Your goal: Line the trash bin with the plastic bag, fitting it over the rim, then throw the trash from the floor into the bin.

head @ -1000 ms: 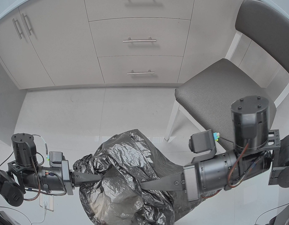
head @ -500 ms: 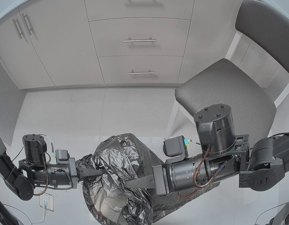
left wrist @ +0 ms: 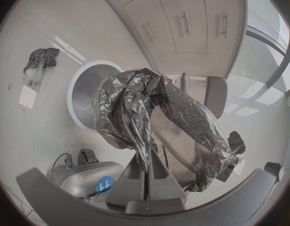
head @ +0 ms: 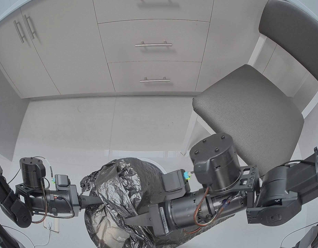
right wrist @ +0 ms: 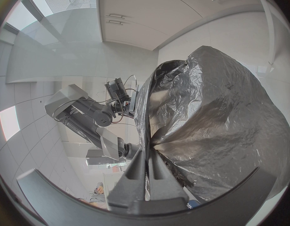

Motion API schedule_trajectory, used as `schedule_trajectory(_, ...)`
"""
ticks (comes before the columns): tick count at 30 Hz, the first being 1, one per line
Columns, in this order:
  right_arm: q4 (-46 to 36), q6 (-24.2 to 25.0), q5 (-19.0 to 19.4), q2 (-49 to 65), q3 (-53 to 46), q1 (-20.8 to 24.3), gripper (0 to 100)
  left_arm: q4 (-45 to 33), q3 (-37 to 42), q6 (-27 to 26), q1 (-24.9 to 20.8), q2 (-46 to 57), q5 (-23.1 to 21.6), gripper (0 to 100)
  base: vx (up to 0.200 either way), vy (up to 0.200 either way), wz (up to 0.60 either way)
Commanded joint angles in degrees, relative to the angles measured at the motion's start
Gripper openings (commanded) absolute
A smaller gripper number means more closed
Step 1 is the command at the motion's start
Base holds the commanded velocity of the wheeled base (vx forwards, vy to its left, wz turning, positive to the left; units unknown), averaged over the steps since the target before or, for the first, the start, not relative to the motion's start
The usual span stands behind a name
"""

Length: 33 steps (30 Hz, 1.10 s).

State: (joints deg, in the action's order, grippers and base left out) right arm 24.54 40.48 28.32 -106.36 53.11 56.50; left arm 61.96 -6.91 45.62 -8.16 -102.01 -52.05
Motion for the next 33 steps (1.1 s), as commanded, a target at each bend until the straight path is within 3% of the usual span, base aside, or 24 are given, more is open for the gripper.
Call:
schedule_trajectory(1,0.1,0.6,-0.9,-2.3,1.0,1.3,0,-0.1,0.9,-0.5,1.2,0.3,0.0,0,0.0,0.0,0.0)
schedule_trajectory(7,0.1,2.1,-1.9,-3.0,1.6,4.2,0,0.1,4.8,-0.9,2.8,2.2,0.0,0,0.0,0.0,0.0)
schedule_trajectory(27,2.7,4.2,-2.0,-5.9,1.3,5.5,0,-0.8,6.9,-0.9,3.5,2.1,2.5,0,0.0,0.0,0.0)
schedule_trajectory(33,3.0,3.4,-2.3,-7.6,4.5,0.0,0,-0.2,3.2,-1.1,6.2,-0.3,3.1,0,0.0,0.0,0.0)
